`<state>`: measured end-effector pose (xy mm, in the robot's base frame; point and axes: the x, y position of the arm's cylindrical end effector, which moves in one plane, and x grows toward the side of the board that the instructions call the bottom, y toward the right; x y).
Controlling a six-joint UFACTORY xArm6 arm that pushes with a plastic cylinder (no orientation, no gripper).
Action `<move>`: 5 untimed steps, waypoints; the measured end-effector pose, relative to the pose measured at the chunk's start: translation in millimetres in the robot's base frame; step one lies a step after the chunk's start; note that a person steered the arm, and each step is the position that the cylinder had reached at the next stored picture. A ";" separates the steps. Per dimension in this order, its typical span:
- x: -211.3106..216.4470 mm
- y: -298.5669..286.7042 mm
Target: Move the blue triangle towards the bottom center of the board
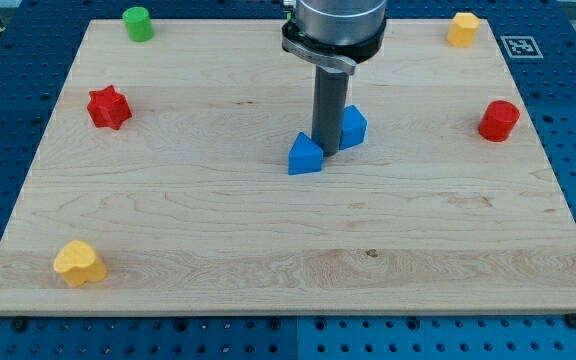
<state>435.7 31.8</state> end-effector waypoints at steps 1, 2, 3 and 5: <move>-15.4 -34.9; -24.3 -77.3; -6.8 -71.0; -3.7 -30.5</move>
<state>432.0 1.3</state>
